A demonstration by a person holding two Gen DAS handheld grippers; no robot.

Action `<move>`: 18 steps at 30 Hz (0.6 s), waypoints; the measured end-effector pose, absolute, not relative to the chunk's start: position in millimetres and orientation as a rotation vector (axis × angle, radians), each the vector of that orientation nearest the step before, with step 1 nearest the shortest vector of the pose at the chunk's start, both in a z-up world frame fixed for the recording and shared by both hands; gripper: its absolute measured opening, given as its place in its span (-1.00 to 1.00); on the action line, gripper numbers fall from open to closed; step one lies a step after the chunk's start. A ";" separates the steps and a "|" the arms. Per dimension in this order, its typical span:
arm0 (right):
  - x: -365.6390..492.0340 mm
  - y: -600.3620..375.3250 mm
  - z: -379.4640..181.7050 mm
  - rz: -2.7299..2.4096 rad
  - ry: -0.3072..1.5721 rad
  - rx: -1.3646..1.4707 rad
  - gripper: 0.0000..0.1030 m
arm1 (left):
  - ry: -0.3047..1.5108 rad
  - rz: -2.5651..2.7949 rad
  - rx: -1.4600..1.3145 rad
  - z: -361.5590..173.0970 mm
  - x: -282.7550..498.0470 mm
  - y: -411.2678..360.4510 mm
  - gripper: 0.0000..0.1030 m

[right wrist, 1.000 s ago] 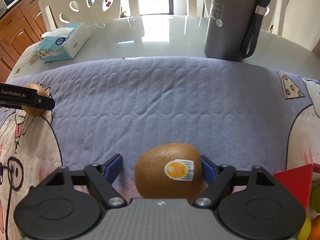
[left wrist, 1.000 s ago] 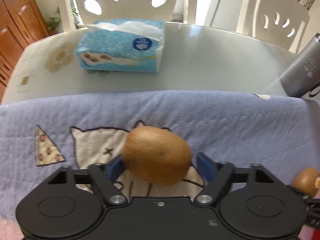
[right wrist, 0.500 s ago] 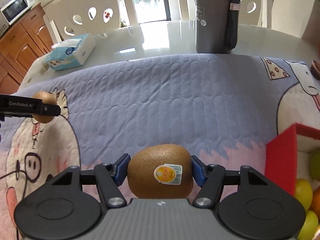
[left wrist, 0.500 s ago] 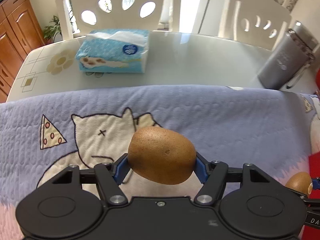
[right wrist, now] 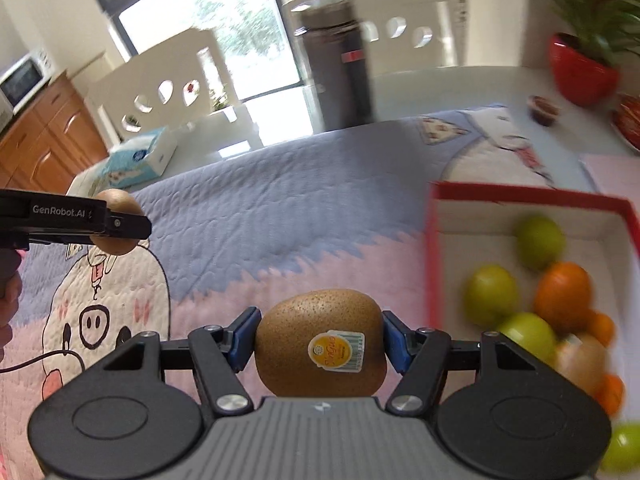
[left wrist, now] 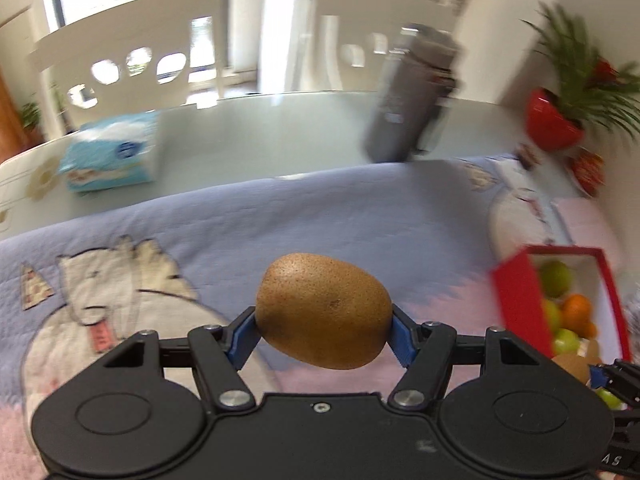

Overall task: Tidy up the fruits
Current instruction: 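Carry the kiwi in the left tool over the red box while the right tool carries its kiwi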

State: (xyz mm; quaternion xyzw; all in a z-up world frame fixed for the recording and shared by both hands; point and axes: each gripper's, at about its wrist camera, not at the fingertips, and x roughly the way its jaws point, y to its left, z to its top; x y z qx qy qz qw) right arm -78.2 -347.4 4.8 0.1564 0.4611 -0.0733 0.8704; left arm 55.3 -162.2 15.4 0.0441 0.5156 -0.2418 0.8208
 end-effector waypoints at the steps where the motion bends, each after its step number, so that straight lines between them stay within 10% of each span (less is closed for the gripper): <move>1: -89.3 -353.6 7.1 -0.167 0.957 0.338 0.28 | 1.098 -0.540 0.098 17.9 49.5 -173.6 0.52; 7: -154.4 -398.2 15.6 -0.287 0.911 0.401 0.21 | 1.085 -0.687 0.148 27.4 18.9 -242.1 0.52; 9: -172.3 -414.1 14.6 -0.330 0.896 0.428 -0.31 | 1.083 -0.725 0.165 28.7 13.1 -266.5 0.52; 10: -182.8 -423.1 15.1 -0.339 0.869 0.453 -0.90 | 1.078 -0.737 0.174 28.8 9.6 -278.1 0.52; 18: -222.7 -471.8 19.9 -0.402 0.799 0.499 -0.87 | 1.092 -0.817 0.231 23.9 -12.5 -333.9 0.52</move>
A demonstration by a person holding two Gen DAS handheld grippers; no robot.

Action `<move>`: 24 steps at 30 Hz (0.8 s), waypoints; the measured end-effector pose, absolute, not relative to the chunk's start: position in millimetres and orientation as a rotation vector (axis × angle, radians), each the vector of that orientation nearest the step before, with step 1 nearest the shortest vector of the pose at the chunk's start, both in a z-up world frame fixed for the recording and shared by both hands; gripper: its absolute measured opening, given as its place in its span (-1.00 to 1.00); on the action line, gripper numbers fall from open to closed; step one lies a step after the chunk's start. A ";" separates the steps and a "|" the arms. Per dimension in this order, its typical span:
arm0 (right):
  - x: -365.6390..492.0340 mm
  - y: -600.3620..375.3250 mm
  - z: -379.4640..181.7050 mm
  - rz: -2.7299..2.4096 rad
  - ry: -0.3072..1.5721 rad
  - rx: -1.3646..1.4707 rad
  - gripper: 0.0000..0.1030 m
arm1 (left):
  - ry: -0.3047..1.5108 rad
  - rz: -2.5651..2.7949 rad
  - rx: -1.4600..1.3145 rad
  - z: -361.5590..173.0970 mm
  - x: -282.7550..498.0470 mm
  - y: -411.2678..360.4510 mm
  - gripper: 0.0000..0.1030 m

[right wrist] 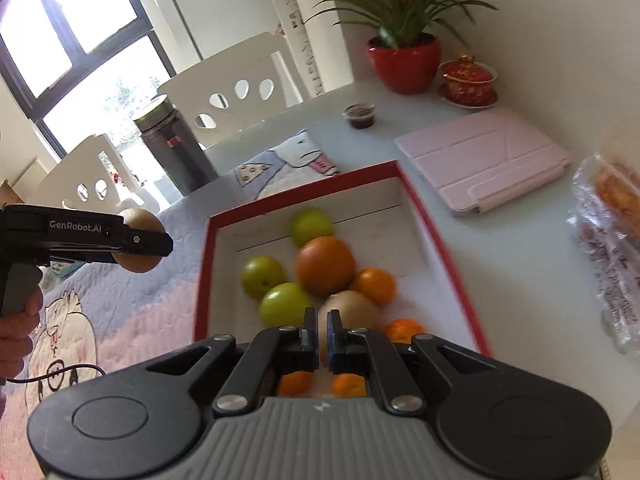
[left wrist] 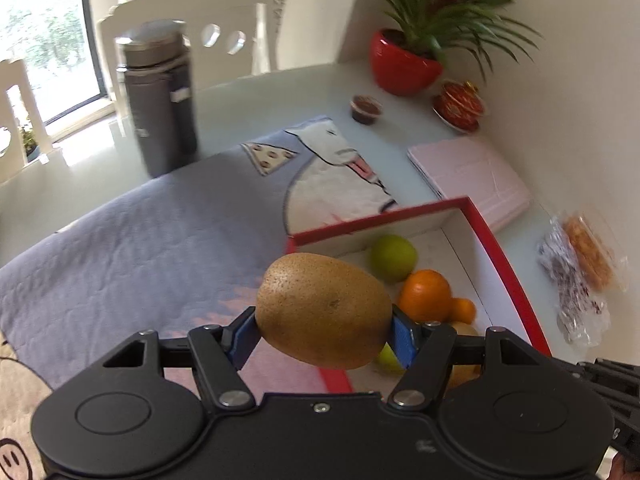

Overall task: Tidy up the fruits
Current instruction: 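Carry the kiwi in the left tool over the red box while the right tool carries its kiwi, then open the left tool to drop the kiwi into the box while the right tool releases its kiwi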

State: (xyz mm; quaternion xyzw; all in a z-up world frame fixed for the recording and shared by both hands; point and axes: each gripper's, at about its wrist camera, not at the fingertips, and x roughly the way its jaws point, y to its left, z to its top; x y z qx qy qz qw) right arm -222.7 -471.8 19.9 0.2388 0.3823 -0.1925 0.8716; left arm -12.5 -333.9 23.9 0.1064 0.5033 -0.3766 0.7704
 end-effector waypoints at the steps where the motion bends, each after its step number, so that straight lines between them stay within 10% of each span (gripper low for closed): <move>1: -225.5 -475.6 18.3 -0.405 0.796 0.521 -0.86 | 1.096 -0.822 0.242 22.1 -14.7 -338.2 0.52; 24: -274.6 -492.2 -3.2 -0.517 0.840 0.654 -0.75 | 1.273 -1.067 0.519 -7.4 -117.1 -356.9 0.57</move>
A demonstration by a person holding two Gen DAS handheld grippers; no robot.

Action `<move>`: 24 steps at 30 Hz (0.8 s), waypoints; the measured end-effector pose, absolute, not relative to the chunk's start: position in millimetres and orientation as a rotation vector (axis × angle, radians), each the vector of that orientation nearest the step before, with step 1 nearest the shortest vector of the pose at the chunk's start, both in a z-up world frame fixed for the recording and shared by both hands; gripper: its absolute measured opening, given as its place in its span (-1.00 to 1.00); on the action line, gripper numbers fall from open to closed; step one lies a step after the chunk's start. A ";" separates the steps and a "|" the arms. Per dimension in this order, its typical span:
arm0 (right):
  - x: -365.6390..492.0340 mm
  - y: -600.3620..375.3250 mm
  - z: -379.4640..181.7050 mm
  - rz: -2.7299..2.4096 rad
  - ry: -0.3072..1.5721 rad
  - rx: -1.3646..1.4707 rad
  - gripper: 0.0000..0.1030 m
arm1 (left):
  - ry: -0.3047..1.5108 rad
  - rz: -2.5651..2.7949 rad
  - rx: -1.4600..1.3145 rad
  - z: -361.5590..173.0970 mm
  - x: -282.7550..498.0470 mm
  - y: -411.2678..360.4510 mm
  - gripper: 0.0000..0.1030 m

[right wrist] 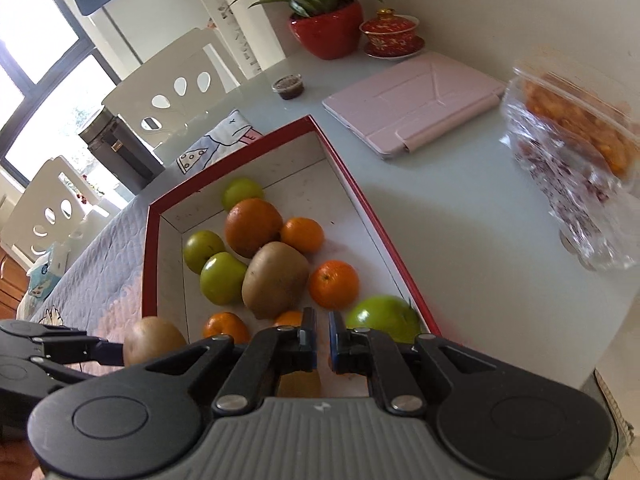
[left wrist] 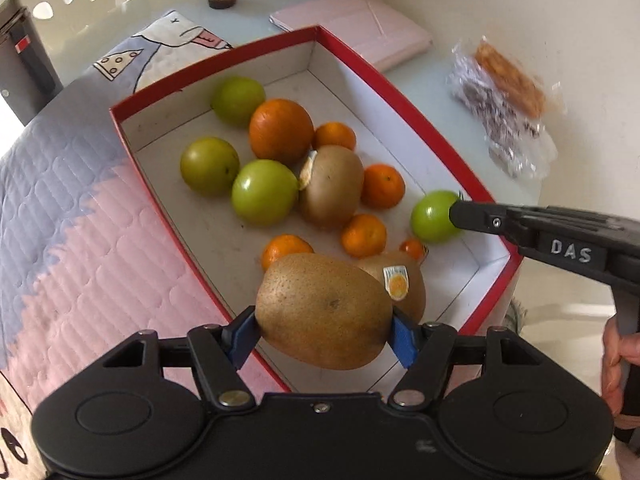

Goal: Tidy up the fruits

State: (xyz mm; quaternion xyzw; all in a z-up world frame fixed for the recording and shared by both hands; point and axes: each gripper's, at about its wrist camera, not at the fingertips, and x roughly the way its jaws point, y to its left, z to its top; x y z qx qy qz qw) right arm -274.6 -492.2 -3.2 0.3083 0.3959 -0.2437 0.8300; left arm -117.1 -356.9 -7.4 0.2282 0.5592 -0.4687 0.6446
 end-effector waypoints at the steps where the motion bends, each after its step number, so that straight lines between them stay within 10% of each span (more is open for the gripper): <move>1: -276.9 -491.5 -2.5 -0.522 0.839 0.656 -0.50 | 1.268 -1.062 0.523 -5.6 -118.7 -356.2 0.57; 5: -284.1 -489.6 2.7 -0.563 0.839 0.656 0.64 | 1.241 -1.030 0.517 7.7 -121.2 -350.0 0.89; 24: -263.6 -443.0 11.1 -0.457 1.095 0.562 0.88 | 1.204 -0.757 0.346 24.7 -97.6 -300.9 0.90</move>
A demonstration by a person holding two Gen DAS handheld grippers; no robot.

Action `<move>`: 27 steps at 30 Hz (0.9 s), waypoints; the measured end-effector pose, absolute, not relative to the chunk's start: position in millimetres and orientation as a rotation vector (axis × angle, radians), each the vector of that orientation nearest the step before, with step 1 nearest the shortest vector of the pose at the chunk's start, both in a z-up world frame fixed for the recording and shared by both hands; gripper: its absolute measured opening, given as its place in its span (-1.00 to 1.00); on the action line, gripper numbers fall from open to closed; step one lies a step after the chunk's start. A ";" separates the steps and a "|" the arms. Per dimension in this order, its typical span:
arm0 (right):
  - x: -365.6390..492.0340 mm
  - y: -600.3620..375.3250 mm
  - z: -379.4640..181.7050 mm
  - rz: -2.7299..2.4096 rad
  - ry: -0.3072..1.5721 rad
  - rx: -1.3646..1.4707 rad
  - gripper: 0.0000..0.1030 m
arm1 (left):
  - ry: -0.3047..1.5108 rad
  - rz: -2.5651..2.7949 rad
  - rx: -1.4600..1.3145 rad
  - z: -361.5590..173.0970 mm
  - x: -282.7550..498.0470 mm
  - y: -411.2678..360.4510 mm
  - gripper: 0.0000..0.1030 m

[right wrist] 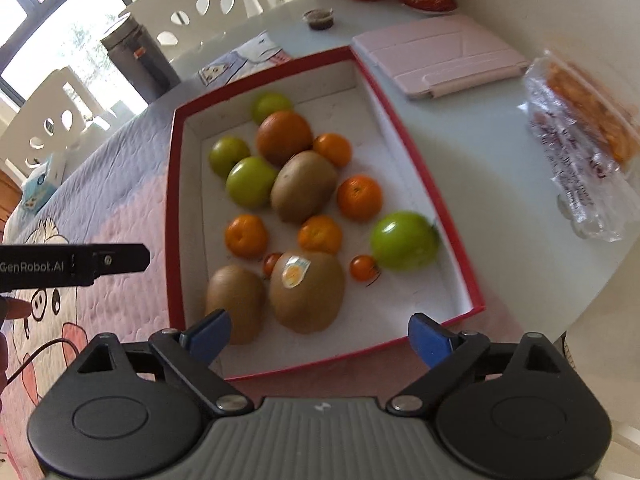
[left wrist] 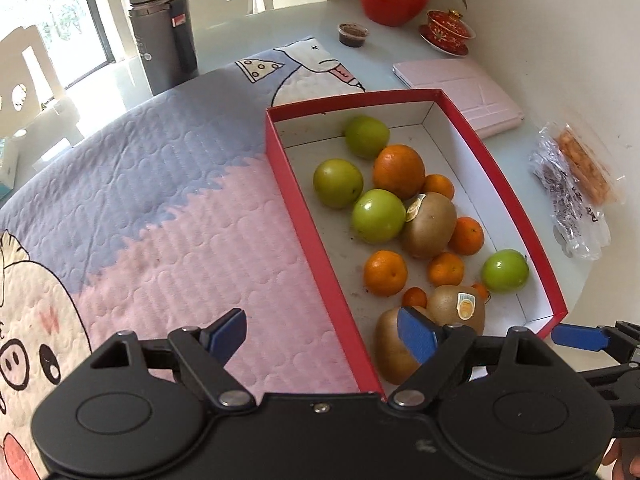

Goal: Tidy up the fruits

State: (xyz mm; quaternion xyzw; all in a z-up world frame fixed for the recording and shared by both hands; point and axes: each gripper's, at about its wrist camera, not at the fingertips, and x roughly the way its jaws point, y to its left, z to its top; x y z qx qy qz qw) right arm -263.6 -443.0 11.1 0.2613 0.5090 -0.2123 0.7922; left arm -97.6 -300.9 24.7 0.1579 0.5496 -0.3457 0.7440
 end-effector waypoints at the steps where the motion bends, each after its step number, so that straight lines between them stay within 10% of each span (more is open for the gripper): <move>1: -261.9 -441.3 10.5 -0.455 1.099 0.564 0.88 | 1.199 -0.757 0.350 24.9 -98.0 -300.8 0.90; 27: -252.1 -434.9 11.1 -0.454 1.115 0.534 0.88 | 1.167 -0.716 0.371 27.8 -94.4 -295.8 0.90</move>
